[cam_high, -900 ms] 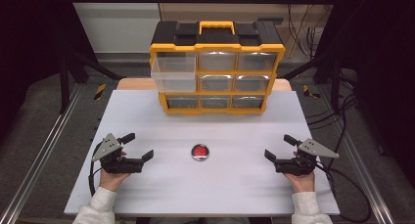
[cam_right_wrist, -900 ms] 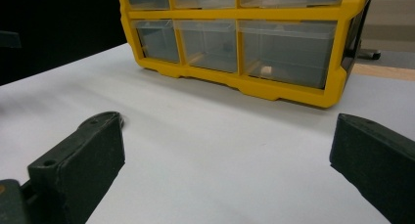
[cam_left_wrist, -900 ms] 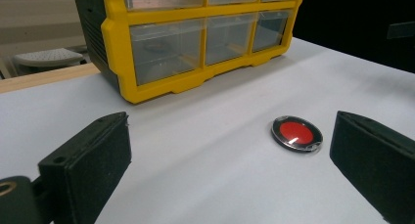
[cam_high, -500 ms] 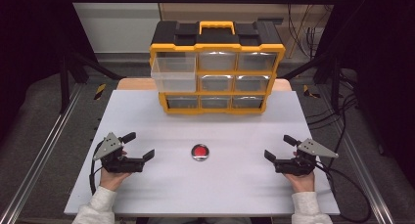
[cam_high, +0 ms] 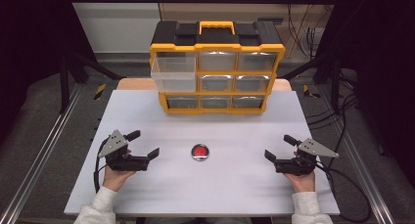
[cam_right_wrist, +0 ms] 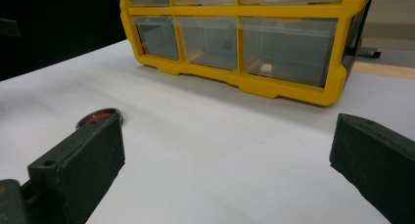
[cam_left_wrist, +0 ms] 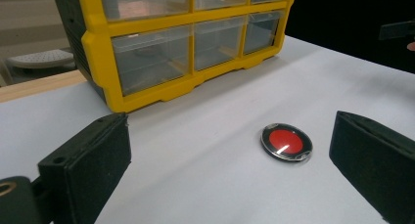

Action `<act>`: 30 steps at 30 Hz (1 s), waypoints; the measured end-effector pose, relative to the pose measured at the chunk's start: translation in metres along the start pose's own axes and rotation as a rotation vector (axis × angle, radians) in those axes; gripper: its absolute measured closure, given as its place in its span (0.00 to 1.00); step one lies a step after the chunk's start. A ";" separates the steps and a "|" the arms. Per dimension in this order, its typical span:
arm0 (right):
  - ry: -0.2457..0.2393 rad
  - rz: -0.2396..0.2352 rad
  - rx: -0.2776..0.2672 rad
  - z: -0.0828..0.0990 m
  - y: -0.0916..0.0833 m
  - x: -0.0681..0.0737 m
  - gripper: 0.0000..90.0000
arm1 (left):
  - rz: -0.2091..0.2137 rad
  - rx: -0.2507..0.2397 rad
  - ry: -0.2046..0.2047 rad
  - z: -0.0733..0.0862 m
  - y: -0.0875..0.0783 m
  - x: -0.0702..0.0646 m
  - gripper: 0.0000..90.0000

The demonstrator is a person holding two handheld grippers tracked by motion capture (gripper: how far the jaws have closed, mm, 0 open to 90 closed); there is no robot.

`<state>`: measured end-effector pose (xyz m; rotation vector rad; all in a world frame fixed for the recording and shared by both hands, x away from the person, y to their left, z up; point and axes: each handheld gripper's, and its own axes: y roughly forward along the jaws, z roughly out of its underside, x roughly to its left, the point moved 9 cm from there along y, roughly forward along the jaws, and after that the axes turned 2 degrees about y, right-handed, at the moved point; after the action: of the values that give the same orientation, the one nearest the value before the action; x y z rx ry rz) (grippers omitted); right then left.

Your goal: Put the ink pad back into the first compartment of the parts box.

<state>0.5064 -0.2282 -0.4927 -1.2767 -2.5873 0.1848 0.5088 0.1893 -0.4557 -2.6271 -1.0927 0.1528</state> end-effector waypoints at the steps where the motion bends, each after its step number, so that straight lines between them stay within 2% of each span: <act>1: -0.002 -0.001 0.000 0.000 0.000 0.000 0.00 | 0.003 0.003 0.002 -0.001 0.001 -0.001 0.02; 17: -0.007 -0.006 0.005 0.001 0.001 0.001 0.00 | 0.022 0.051 0.013 -0.009 0.020 -0.017 0.01; 30: -0.005 -0.011 0.004 0.001 0.001 0.002 0.00 | 0.052 0.092 0.021 -0.015 0.048 -0.029 0.01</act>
<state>0.5059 -0.2263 -0.4938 -1.2613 -2.5960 0.1912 0.5237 0.1329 -0.4565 -2.5701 -0.9868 0.1820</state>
